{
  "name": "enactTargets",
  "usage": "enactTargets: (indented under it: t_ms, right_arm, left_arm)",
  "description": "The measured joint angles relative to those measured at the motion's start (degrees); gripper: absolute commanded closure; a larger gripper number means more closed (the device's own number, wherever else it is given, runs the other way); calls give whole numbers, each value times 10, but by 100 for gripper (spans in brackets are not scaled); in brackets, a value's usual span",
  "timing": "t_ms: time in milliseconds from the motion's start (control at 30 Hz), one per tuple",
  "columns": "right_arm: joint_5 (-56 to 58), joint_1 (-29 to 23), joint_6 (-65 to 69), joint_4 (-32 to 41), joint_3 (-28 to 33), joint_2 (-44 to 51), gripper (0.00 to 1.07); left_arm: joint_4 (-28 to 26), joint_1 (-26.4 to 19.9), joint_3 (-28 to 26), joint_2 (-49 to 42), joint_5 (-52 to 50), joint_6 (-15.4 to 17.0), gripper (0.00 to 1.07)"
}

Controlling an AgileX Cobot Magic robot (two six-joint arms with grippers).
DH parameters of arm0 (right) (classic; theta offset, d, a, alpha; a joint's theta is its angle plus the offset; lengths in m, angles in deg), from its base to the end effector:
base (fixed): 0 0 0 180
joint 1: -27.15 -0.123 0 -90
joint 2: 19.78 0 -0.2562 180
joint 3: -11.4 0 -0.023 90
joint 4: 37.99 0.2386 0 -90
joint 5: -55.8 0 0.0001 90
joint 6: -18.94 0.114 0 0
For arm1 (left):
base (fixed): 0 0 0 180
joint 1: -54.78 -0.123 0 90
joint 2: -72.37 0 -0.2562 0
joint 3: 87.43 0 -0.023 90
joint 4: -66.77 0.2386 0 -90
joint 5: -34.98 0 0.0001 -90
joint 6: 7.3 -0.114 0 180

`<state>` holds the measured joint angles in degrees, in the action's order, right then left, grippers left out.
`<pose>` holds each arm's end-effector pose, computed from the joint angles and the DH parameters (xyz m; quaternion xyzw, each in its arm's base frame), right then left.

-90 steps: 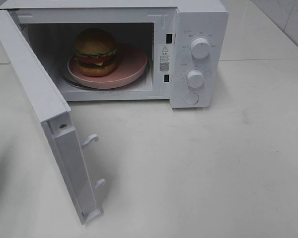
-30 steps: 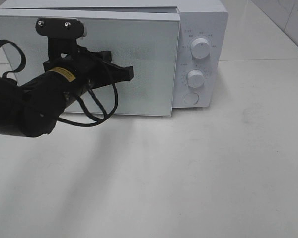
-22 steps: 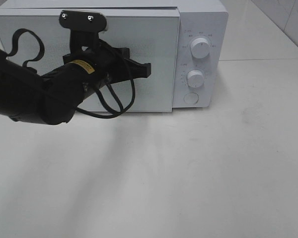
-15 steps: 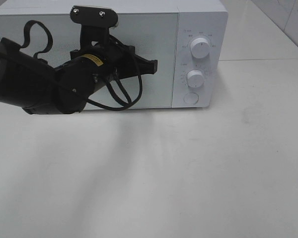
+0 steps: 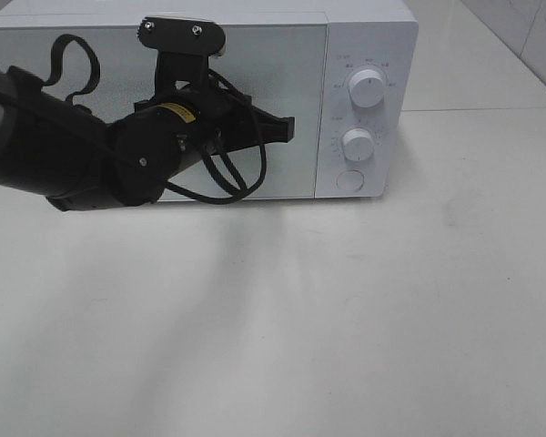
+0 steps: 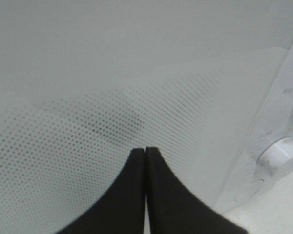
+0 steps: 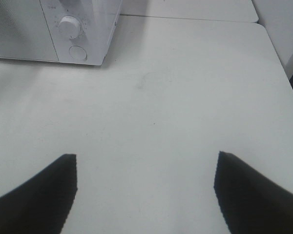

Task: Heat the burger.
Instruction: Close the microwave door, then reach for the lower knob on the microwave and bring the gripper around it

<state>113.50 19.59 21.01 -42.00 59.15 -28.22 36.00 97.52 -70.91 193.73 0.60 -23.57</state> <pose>0.0367 -0.0019 0.2664 -0.0397 0.8367 0.0109 0.5461 0.3268 -0.2572 0.1474 0.1425 0.7893 -0.1541 0.5770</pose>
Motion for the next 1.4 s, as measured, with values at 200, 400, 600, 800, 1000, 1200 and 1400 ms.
enactTargets:
  t_ms: [200,400,600,800,1000,1200,1400]
  right_arm:
    - [0,0,0,0,0,0,32]
    - [0,0,0,0,0,0,32]
    - [0,0,0,0,0,0,32]
    - [0,0,0,0,0,0,32]
    - [0,0,0,0,0,0,32]
    - [0,0,0,0,0,0,32]
    - [0,0,0,0,0,0,32]
  left_arm:
    - [-23,29,40,-40,58,-1,35]
    - [-55,33,65,-82,214,-2,7]
    - [-38,30,67,-113,344,-2,7]
    - [0,-4,67,-156,517,-2,7]
    - [20,-67,68,-203,680,-2,7]
    - [22,-152,68,-256,810,-2,7]
    - [43,-239,68,-300,886,0,7]
